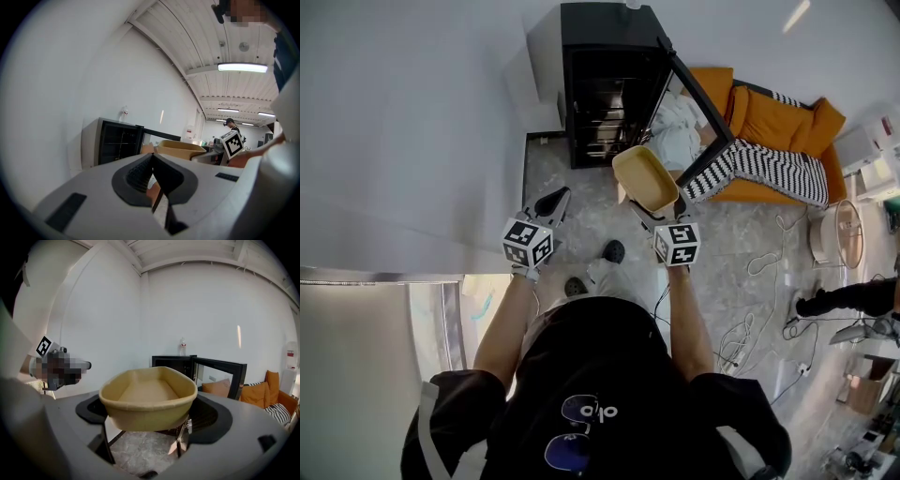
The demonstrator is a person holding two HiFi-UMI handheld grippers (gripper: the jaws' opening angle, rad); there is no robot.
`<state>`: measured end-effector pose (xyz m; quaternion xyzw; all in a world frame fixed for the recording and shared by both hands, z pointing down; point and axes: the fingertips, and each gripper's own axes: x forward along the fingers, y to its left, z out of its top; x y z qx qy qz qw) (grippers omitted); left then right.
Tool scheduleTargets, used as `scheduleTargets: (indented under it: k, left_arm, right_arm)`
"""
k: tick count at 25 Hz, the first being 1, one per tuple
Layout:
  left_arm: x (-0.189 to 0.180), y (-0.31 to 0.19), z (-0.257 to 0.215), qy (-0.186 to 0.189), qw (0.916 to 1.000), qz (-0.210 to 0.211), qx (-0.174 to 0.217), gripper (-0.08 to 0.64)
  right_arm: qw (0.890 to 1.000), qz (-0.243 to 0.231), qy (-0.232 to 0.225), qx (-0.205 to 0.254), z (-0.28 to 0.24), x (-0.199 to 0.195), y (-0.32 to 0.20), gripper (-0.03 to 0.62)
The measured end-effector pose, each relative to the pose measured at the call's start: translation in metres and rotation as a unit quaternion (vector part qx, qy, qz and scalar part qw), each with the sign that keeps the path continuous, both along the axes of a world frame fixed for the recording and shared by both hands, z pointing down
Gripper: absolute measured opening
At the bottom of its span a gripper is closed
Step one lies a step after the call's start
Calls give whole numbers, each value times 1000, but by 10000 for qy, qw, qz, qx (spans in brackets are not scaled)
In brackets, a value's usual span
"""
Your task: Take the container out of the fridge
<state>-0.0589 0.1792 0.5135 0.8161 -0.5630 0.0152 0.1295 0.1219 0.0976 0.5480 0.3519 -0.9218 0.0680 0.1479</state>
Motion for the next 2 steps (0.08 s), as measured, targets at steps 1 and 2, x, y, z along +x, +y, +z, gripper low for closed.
scheduleTargets:
  k: [1, 2]
  left_arm:
    - [1, -1, 0, 6, 10000, -5, -5, -2]
    - [2, -1, 0, 12, 10000, -10, -9, -2]
  right_arm:
    - [10000, -1, 3, -3, 0, 1, -1, 523]
    - [10000, -2, 6, -7, -1, 2, -2, 523]
